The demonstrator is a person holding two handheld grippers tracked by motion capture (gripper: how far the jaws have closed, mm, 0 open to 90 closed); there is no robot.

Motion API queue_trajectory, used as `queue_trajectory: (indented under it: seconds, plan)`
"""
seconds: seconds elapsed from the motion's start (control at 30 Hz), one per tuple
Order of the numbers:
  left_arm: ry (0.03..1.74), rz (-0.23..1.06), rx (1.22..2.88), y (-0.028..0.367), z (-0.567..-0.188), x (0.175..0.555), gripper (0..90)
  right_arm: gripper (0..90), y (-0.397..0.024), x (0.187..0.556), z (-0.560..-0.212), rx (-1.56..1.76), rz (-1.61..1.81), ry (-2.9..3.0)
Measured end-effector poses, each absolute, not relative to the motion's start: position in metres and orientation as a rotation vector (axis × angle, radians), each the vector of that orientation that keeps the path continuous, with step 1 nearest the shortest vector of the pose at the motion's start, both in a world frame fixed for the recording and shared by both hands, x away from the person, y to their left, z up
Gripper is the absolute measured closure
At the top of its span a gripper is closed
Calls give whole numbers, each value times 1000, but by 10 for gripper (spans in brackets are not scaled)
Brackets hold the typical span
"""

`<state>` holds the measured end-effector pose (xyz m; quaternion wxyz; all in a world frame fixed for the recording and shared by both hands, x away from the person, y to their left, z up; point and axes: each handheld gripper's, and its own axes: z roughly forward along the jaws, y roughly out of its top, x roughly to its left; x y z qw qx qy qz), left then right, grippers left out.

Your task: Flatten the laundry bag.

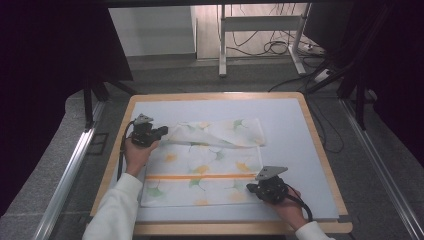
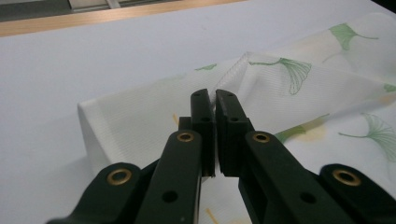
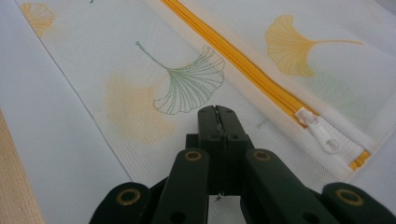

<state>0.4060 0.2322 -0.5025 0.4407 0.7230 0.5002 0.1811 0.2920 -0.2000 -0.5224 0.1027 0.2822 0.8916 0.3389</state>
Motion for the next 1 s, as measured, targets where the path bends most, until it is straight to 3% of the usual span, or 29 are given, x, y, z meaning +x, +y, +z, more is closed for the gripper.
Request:
queue_trajectory:
  seconds: [0.57, 0.9, 0.93, 1.0]
  plan:
    - [1339, 464, 1782, 251, -517, 446, 875, 895, -202, 294, -523, 855, 1024, 2633]
    - [1415, 496, 1759, 266, -524, 451, 870, 895, -202, 294, -523, 855, 1031, 2634]
    - [1402, 510, 1757, 267, -522, 450, 860, 895, -202, 294, -523, 853, 1030, 2634]
    - [1355, 533, 1760, 266, -517, 449, 753, 895, -202, 294, -523, 850, 1028, 2634]
